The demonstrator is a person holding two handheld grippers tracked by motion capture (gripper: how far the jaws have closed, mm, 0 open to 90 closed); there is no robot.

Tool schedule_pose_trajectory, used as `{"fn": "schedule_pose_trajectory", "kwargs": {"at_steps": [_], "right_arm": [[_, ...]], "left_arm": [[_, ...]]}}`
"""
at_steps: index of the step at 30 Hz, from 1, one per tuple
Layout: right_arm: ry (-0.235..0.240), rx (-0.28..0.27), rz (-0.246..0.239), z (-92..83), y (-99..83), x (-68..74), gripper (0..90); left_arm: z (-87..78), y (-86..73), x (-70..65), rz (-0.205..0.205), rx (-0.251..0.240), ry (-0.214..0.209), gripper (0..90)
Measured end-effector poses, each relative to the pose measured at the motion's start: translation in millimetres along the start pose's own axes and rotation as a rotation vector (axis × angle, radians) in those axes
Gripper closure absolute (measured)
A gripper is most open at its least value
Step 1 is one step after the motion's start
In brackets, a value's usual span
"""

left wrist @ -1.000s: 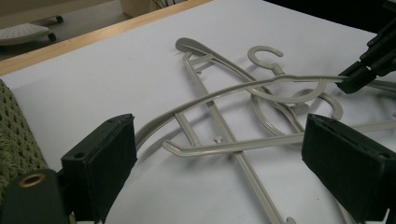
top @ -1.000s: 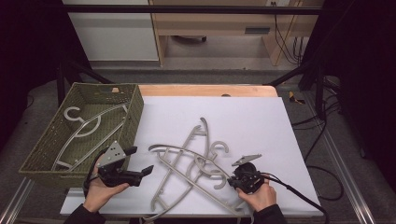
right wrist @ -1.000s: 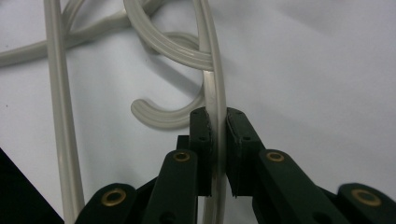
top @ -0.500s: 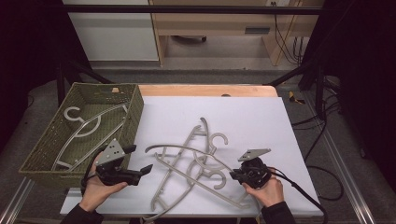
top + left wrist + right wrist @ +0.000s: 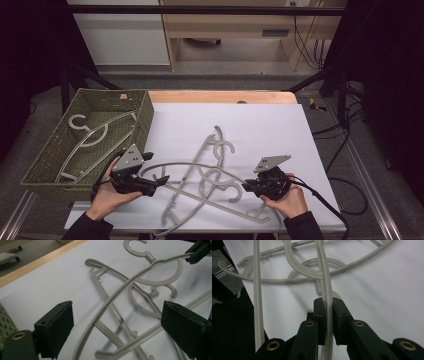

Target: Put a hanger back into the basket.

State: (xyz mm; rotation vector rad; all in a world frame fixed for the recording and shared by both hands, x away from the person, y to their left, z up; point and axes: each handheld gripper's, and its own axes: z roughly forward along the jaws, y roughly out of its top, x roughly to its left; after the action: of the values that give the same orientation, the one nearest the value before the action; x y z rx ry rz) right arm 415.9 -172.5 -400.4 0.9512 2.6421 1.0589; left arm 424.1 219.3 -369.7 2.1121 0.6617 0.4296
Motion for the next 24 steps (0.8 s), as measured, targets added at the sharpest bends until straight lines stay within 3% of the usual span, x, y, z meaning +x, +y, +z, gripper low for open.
{"fn": "schedule_pose_trajectory", "kwargs": {"at_steps": [7, 13, 24], "right_arm": [[0.023, 0.001, -0.029, -1.4, 1.1, 6.4, 82.5], [0.034, 0.002, -0.042, -2.8, 0.5, 8.3, 82.5], [0.071, -0.018, -0.062, -4.4, 2.1, 13.7, 82.5]], "left_arm": [[20.3, 6.4, -4.2, 0.078, 0.081, -0.036, 15.6], [36.8, 7.1, -12.0, 0.183, 0.158, -0.047, 23.6], [60.1, 8.3, -20.8, 0.305, 0.231, -0.057, 48.3]]}}
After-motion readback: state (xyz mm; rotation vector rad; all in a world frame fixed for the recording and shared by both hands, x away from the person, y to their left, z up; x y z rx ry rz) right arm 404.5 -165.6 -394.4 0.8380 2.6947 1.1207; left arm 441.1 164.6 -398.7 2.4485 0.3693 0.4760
